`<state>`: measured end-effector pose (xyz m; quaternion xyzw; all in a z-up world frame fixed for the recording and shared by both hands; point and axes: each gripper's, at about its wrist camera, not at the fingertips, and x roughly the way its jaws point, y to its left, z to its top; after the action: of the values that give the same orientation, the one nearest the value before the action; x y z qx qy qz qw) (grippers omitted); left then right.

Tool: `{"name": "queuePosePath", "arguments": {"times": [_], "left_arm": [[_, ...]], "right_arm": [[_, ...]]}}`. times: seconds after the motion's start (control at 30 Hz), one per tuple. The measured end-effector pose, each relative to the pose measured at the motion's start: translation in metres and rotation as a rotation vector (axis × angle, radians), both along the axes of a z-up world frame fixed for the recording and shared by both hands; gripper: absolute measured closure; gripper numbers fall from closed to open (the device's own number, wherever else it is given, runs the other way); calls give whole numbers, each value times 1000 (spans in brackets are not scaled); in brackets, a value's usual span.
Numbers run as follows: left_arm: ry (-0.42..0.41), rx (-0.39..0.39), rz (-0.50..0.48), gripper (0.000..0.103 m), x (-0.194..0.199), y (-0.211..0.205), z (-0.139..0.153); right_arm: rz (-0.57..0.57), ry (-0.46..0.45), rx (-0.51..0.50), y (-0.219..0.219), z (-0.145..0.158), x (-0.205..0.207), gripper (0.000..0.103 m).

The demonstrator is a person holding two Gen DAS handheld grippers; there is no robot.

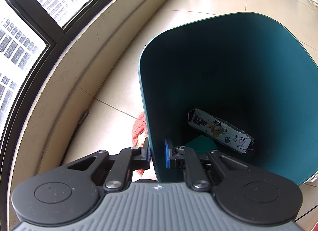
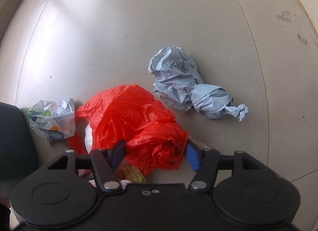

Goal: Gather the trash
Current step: 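Lower the right tool to the red plastic bag and grasp it, then lift the red plastic bag into the bin and open the right tool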

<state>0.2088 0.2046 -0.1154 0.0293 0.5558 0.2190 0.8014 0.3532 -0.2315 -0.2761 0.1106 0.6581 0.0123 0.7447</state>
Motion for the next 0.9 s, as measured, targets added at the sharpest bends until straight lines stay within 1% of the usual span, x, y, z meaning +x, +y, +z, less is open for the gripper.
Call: {"name": "queuePosePath", "arguments": {"times": [0.3,0.4,0.47,0.57,0.67,0.77,0.9], "left_arm": [[-4,2,-1,90,0,0,1],[-5,5,-1,90,0,-1,1],[-5,5,-1,90,0,-1,1],[-7,1,0,90,0,-1,1],[-8,-2,0,90,0,0,2],[-8,-3,0,90,0,1,2],[-8,-7,0,90,-1,1,2]], "right_arm": [[97,-107,-61,-3,79,-2,44],[135,-151,-68,-2,111,-3,44],[166,-191,-68,4,138,-5,44],[235,-270,-38,23,186,-10,44],[317,-343,8,50,228,-17,44],[387,-396,43,80,259,-24,44],[441,-458,96,117,291,-27,44]]}}
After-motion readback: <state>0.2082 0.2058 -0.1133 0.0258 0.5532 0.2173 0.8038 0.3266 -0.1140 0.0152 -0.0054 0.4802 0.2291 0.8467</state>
